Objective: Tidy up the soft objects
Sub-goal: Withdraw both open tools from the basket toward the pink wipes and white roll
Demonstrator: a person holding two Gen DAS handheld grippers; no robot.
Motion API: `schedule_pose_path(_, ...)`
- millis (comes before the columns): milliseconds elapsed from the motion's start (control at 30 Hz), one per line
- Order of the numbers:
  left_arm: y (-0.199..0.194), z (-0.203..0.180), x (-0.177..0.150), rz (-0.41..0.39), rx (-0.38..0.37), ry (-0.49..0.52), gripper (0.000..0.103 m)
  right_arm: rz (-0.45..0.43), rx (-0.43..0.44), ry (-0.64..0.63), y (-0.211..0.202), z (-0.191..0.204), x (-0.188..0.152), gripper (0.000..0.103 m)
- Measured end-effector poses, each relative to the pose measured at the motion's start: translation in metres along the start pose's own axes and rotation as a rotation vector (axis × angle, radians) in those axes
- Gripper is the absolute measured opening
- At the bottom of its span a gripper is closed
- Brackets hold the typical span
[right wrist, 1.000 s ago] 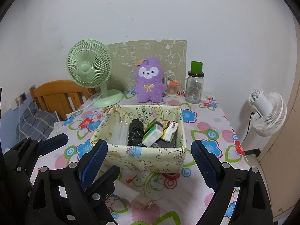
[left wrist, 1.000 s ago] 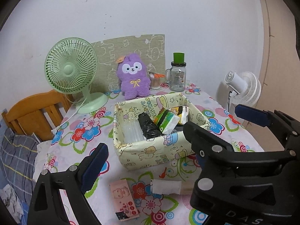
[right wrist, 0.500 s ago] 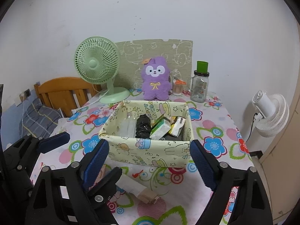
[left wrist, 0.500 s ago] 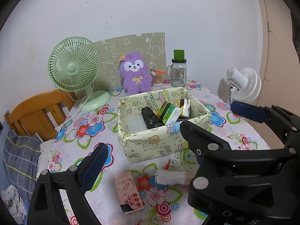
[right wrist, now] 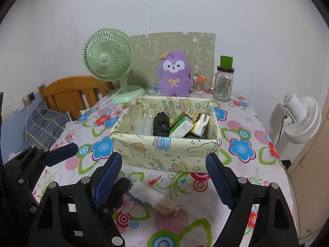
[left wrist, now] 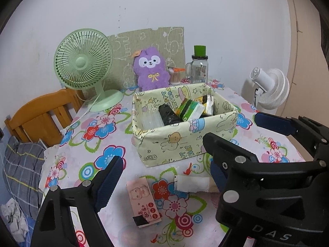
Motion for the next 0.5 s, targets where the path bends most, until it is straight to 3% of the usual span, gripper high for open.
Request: schedule_pose_path(500,0.033,0.014,-0.021,0.092,0.0,-0.036,0.08,0.092,0.018,-0.036,0.036,0.008,-0.016,0.078)
Point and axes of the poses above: each gripper's, at about its wrist camera, not at the fingertips, and y roughly the way its jaws point, z to its left, x to its top, the point moved 1 cm from there along y, roughly the way its jaws point, and after that the axes turned 7 degrees about z, right-handed, at the moved point
